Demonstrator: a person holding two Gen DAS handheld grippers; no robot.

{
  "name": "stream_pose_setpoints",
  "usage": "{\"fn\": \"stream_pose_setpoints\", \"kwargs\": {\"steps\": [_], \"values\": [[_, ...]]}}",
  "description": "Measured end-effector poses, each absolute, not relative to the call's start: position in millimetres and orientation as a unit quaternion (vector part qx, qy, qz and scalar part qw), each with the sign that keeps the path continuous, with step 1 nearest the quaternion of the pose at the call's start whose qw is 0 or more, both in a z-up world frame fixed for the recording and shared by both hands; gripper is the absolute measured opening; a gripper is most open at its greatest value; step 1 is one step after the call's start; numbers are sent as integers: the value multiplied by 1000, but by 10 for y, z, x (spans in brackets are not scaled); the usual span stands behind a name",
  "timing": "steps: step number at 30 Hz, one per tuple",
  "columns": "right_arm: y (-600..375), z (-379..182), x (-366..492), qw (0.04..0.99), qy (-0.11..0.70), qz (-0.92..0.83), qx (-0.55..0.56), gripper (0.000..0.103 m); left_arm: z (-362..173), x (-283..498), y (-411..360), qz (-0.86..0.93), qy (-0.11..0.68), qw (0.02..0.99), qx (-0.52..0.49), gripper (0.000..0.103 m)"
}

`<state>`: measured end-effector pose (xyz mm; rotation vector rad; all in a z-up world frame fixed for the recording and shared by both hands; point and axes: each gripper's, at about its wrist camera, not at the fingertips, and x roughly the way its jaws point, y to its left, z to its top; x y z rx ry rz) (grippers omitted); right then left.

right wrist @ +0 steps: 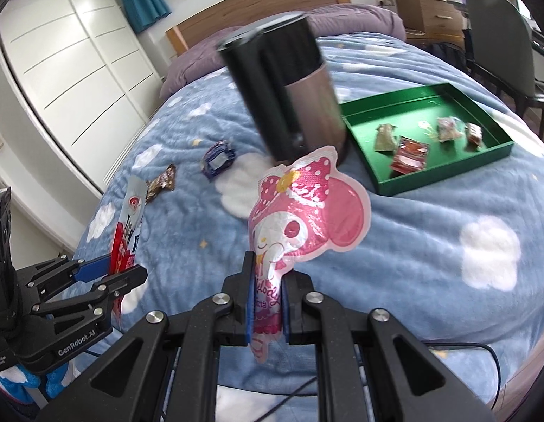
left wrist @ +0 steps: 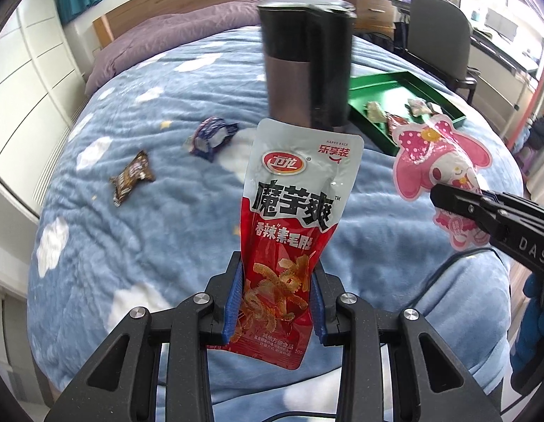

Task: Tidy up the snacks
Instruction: 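Carry the red konjac bag and pink My Melody bag past the kettle over the green tray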

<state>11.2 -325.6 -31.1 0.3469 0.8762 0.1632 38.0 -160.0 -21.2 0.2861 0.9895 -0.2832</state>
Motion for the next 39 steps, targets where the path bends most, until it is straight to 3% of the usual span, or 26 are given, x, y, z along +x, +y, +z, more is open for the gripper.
{"fn": "stream_pose_setpoints", "kwargs": {"steps": [24, 39], "values": [[-4336, -488, 60, 888, 401, 7, 225, 0, -261, 275, -2643, -197, 465, 838, 209, 30], [-5051, -438, 483, 893, 393, -31, 216, 0, -138, 580, -3377, -237, 432, 838, 234, 30]]}}
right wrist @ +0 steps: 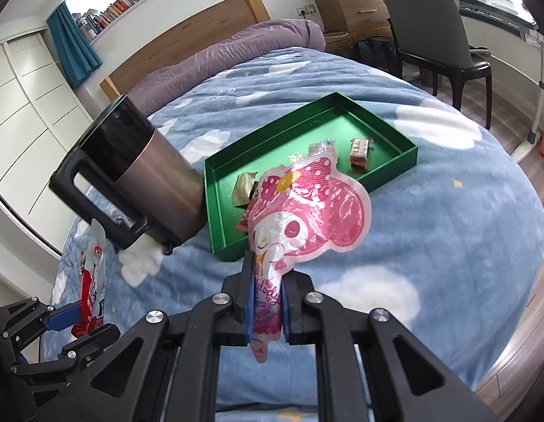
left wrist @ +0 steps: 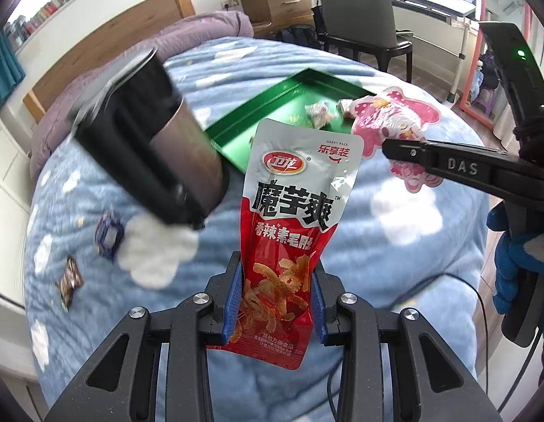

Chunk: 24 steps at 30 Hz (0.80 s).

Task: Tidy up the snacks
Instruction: 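Carry the red konjac bag and pink My Melody bag past the kettle over the green tray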

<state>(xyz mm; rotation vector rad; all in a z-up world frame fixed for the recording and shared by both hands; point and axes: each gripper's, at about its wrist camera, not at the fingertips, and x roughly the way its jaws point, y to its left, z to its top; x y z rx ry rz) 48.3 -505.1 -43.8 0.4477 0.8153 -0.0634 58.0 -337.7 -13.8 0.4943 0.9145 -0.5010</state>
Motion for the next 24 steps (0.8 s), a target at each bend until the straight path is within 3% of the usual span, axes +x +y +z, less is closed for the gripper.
{"fn": "stream_pose_setpoints", "kwargs": {"steps": [24], "values": [[-5791, -603, 1710, 903, 380, -45, 195, 0, -360, 1758, -4156, -231, 394, 862, 220, 30]]}}
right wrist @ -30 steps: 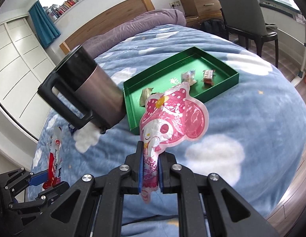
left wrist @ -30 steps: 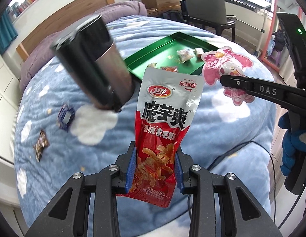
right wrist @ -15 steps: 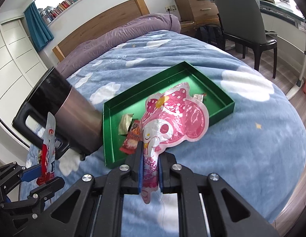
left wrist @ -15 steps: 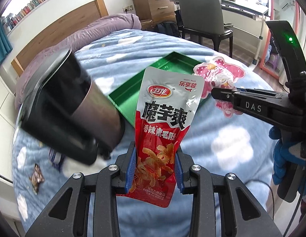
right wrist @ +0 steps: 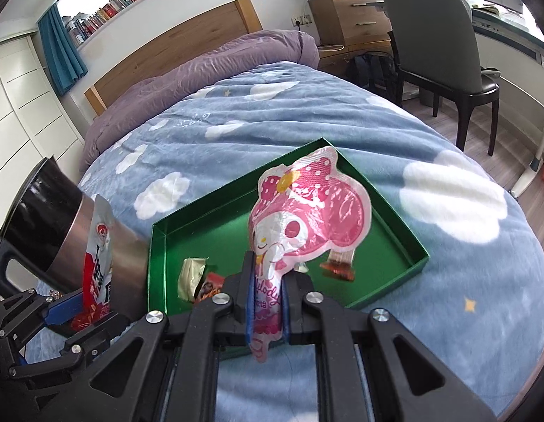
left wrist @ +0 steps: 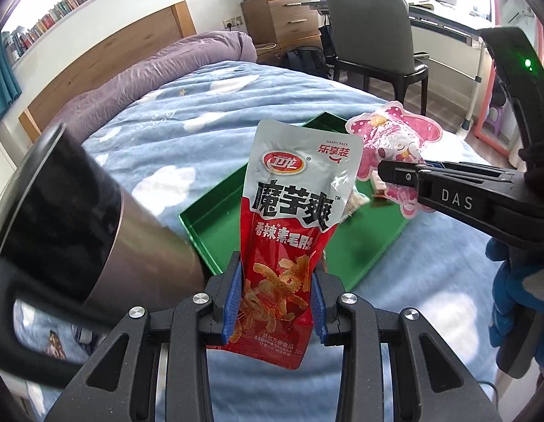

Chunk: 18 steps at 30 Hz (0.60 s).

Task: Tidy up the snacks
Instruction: 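Carry the red konjac bag and pink My Melody bag past the kettle over the green tray, then lower both bags into the green tray and open both grippers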

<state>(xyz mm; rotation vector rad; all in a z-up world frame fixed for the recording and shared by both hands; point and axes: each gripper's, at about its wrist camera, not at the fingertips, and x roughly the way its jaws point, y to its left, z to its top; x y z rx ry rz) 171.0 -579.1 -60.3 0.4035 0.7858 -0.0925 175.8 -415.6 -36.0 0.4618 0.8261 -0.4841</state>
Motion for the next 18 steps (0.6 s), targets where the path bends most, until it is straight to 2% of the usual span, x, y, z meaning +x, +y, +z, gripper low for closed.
{"fn": "stream_pose_setpoints", "kwargs": {"steps": [18], "values": [[-5985, -1139, 2101, 890, 405, -54, 201, 0, -836, 2094, -4385, -226, 406, 858, 217, 30]]}}
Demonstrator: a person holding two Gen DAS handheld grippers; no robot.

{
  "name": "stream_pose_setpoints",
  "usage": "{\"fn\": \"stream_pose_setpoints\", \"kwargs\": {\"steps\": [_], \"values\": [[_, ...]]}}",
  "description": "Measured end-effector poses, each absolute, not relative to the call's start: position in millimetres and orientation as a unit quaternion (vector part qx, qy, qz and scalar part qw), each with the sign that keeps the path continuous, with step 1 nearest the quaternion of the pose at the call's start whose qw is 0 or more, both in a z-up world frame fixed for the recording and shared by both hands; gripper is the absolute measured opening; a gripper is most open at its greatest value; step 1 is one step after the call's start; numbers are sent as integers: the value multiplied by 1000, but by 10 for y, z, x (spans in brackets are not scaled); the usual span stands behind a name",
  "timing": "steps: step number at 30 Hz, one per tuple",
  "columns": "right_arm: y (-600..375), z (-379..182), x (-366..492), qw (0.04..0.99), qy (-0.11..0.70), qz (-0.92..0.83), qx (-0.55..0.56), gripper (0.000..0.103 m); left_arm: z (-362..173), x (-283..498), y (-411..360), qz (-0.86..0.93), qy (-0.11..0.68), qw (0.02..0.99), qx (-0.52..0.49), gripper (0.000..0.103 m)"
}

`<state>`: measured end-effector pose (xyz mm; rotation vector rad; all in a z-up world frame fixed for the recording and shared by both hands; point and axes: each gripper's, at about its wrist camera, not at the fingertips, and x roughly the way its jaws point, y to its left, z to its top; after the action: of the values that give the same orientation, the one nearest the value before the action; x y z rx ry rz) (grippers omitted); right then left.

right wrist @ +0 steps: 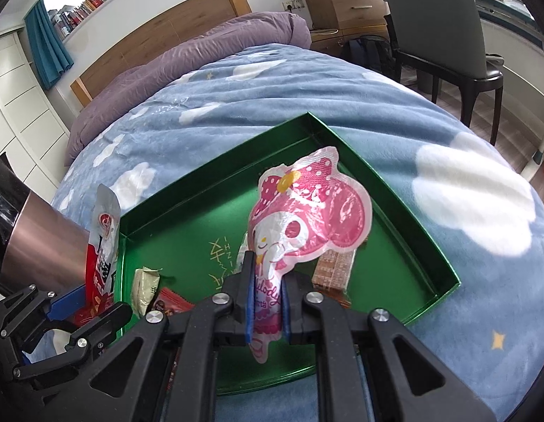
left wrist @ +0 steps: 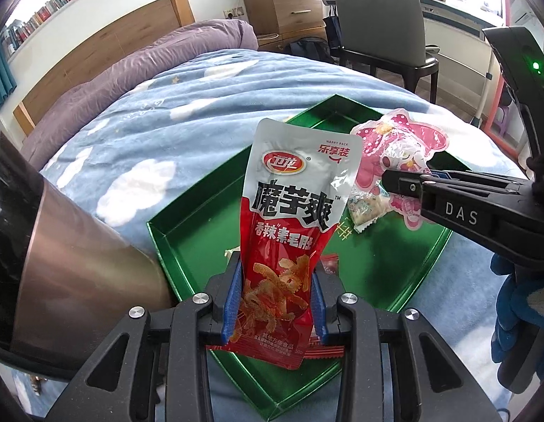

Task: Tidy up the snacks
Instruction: 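Lower both bags into the green tray and open both grippers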

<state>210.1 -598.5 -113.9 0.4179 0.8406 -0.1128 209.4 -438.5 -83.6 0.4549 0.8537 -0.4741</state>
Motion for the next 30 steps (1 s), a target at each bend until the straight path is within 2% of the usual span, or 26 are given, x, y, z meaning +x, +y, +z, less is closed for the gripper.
{"fn": "stream_pose_setpoints", "kwargs": {"steps": [30], "values": [[-5972, -1305, 2158, 885, 417, -48, 201, 0, -1116, 2213, -4398, -211, 430, 853, 209, 35]]}}
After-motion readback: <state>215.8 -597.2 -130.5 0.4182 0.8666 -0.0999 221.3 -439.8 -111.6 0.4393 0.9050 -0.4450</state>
